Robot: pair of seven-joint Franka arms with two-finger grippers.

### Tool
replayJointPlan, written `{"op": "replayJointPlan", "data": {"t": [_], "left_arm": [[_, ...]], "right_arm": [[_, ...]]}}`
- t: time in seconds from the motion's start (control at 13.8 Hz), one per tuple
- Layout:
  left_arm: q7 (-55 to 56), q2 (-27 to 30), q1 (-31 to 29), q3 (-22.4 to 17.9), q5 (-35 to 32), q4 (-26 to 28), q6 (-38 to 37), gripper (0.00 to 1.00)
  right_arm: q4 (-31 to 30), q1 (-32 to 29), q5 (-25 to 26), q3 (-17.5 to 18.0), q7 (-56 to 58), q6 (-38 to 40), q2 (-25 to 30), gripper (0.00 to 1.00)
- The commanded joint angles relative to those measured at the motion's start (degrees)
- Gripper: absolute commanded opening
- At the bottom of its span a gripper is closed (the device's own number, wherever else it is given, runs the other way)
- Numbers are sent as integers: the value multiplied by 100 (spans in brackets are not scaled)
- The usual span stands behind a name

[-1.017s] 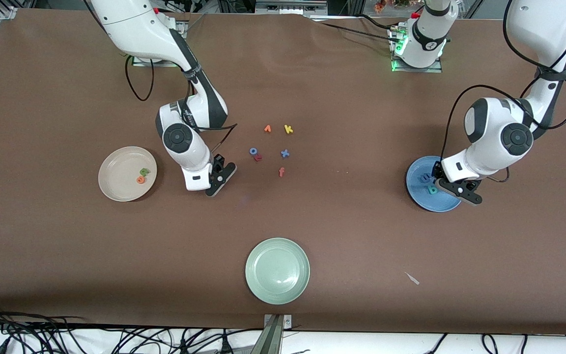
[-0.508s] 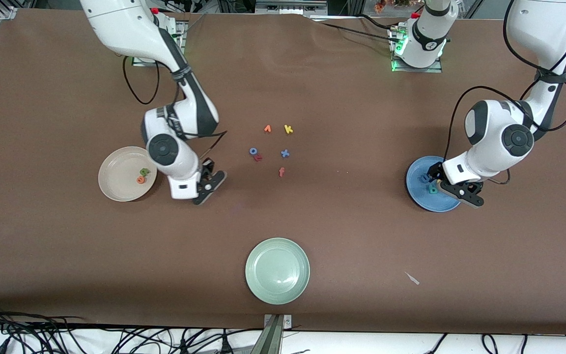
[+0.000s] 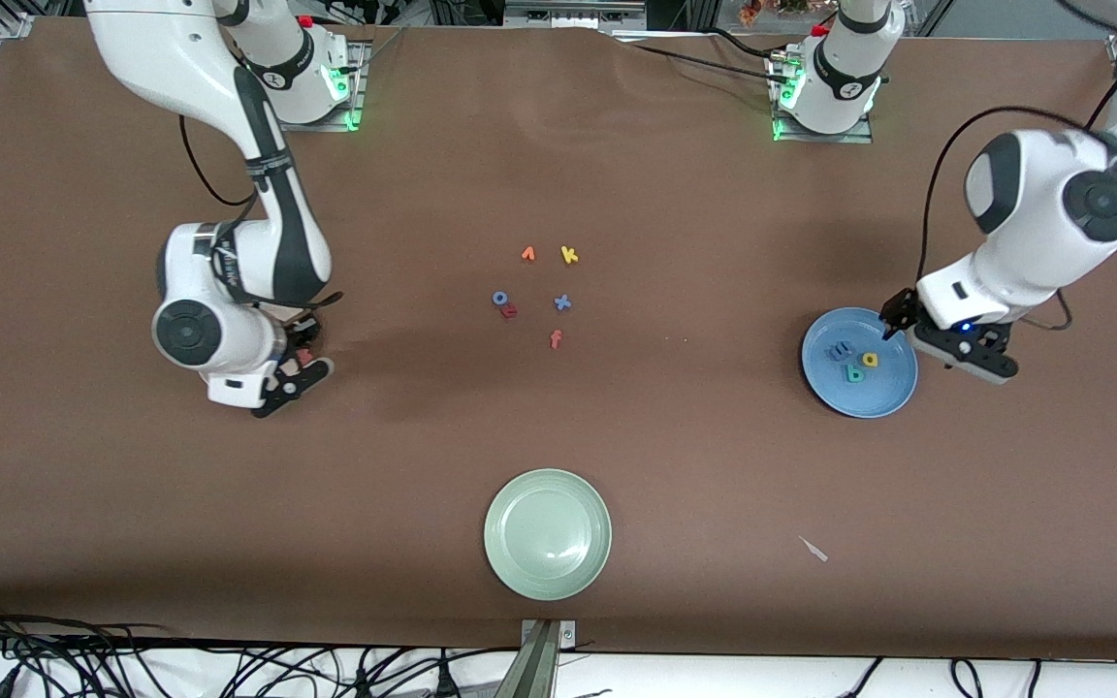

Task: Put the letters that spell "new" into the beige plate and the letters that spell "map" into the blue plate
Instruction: 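Place the pink w on the white plate while the left gripper withdraws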

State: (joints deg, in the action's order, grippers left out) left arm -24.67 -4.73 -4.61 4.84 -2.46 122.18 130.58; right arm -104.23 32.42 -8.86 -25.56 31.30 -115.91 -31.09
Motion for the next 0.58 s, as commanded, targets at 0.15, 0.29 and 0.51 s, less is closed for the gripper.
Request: {"op": "replayJointPlan", "data": {"t": [0.15, 0.29, 0.51], "left_arm": [[1102, 781, 39, 69, -87, -1007, -2337, 100], [1524, 781, 127, 96, -131, -1748, -3342, 100], [1649, 781, 136, 60, -114, -2565, -4354, 100]], "right_arm": [[-27, -113, -63, -336, 0, 165, -168, 33], [-1, -105, -72, -336, -45, 191, -152, 100], [130, -34, -72, -301, -491, 235, -55, 100]]}}
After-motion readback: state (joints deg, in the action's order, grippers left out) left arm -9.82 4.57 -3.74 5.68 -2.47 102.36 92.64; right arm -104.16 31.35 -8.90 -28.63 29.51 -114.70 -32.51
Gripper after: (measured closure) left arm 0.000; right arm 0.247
